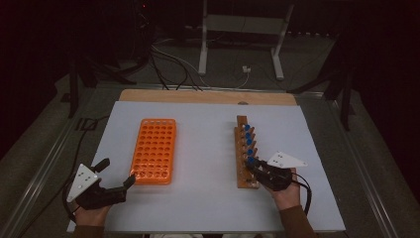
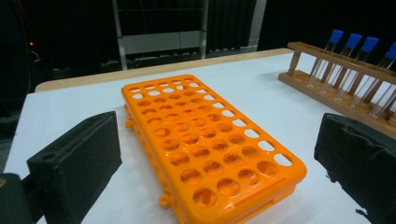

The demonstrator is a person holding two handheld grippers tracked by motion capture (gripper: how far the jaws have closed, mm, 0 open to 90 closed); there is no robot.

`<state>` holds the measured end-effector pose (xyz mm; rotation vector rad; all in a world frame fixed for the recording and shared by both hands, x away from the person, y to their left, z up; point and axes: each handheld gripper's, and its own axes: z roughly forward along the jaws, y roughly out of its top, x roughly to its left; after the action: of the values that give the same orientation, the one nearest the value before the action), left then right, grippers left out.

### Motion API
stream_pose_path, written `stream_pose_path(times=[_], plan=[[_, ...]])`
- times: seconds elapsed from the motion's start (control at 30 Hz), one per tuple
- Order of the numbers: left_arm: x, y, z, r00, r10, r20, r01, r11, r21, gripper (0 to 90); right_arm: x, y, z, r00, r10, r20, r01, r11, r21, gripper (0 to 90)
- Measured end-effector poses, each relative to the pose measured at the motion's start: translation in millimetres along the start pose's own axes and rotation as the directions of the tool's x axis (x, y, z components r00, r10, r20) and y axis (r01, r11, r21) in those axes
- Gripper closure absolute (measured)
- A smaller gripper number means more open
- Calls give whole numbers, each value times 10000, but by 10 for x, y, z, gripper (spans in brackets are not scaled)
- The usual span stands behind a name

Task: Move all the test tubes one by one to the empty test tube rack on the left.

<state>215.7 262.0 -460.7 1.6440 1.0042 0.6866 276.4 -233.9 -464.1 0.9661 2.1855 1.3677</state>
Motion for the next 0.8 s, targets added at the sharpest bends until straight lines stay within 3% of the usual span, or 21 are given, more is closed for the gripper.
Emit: stream_pose_path(times=[0.4,0.6,0.8], plan=[[-115,28,100,9992,185,350,-192,9996,211,11,26,59,19,10000,-22,62,22,10000,97,766],[-182,50,151,9962,388,777,-396,9992,94,11,26,115,-7,9999,-46,99,45,9999,133,767],[-246,165,212,9910,157,1326,-192,9995,253,11,28,185,-42,9998,-103,186,98,9996,263,768]])
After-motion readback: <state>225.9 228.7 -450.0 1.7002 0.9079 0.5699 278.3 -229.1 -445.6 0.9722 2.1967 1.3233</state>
